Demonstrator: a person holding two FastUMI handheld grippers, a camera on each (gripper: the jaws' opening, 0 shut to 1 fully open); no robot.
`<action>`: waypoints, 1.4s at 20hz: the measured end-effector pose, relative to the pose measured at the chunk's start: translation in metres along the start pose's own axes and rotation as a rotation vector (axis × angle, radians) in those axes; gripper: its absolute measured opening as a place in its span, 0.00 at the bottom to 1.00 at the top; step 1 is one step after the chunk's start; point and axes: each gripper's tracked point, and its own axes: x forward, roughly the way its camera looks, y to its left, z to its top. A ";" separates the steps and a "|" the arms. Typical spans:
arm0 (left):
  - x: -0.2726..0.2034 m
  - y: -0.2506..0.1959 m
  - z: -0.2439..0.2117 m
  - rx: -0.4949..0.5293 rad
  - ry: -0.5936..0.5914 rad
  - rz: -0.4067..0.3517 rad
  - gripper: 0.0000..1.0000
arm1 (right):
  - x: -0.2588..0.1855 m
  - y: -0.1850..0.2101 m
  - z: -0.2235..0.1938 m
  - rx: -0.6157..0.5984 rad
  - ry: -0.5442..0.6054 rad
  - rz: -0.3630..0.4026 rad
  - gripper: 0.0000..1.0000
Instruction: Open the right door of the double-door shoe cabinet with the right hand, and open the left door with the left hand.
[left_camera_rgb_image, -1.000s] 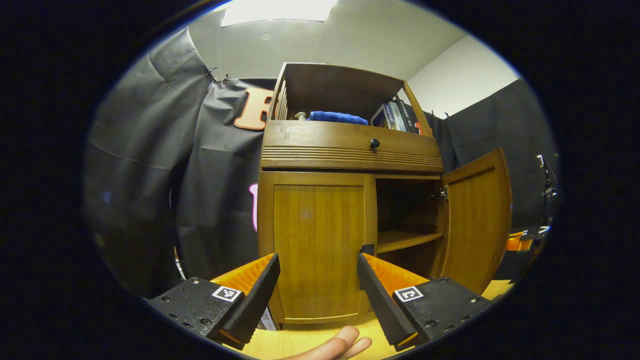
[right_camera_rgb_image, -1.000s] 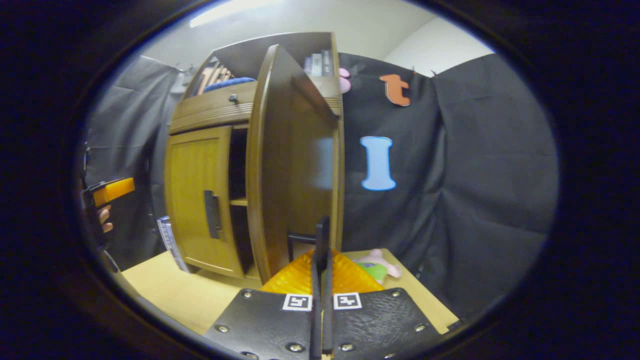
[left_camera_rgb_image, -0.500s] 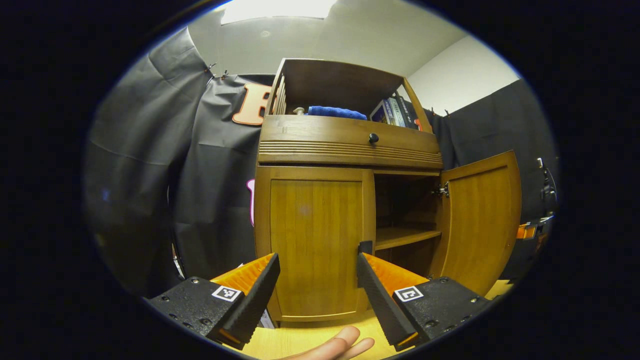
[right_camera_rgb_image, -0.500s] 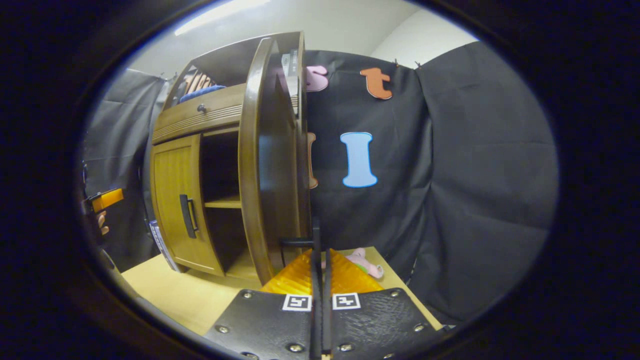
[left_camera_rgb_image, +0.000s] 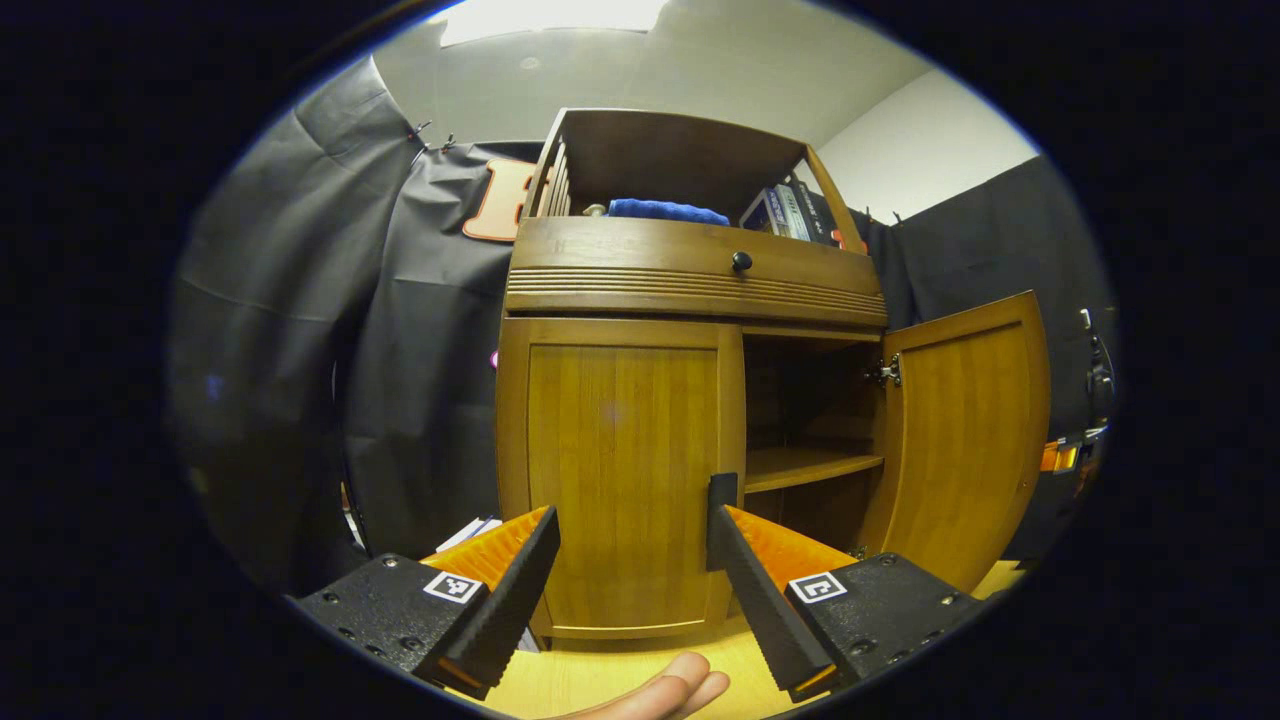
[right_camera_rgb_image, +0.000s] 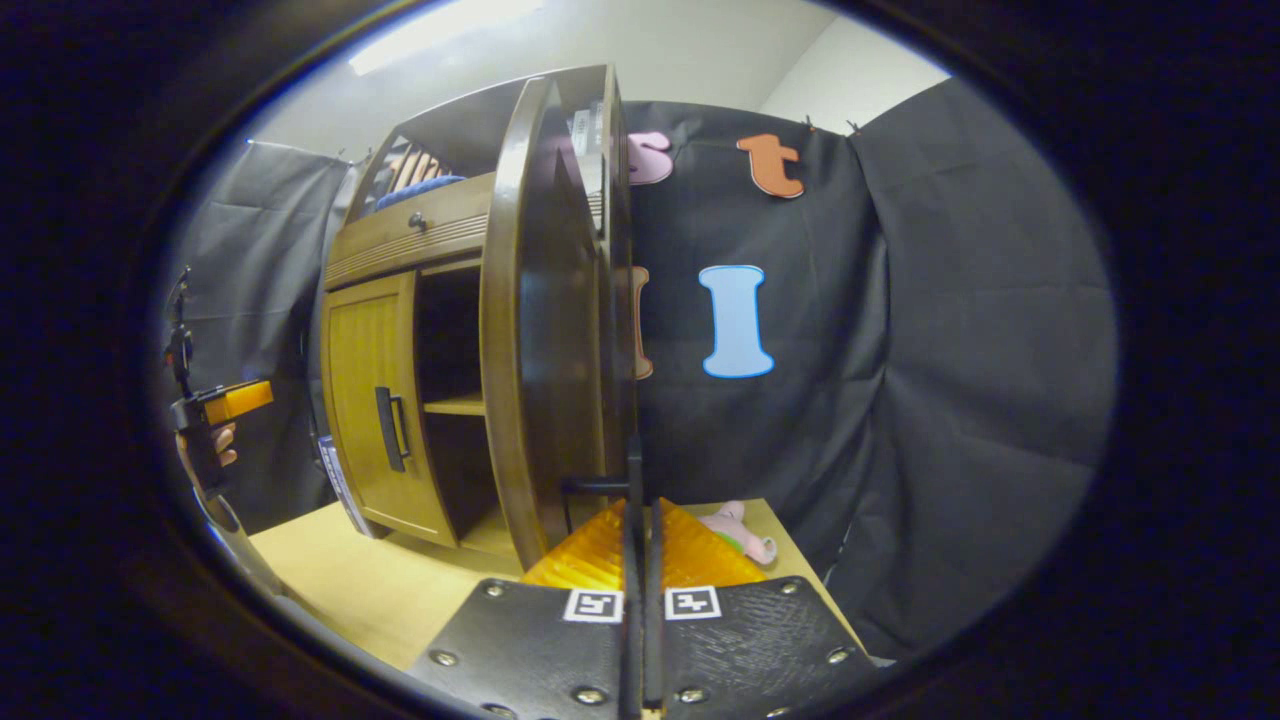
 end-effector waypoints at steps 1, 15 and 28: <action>0.001 -0.007 -0.002 -0.016 0.002 -0.011 0.92 | -0.004 -0.001 0.003 -0.008 -0.004 -0.006 0.05; 0.077 -0.072 -0.039 -0.004 0.112 -0.067 0.96 | -0.122 -0.003 0.070 -0.026 -0.198 -0.124 0.99; 0.177 -0.071 -0.095 0.013 0.205 -0.004 0.62 | -0.214 0.075 0.097 -0.086 -0.266 -0.006 0.98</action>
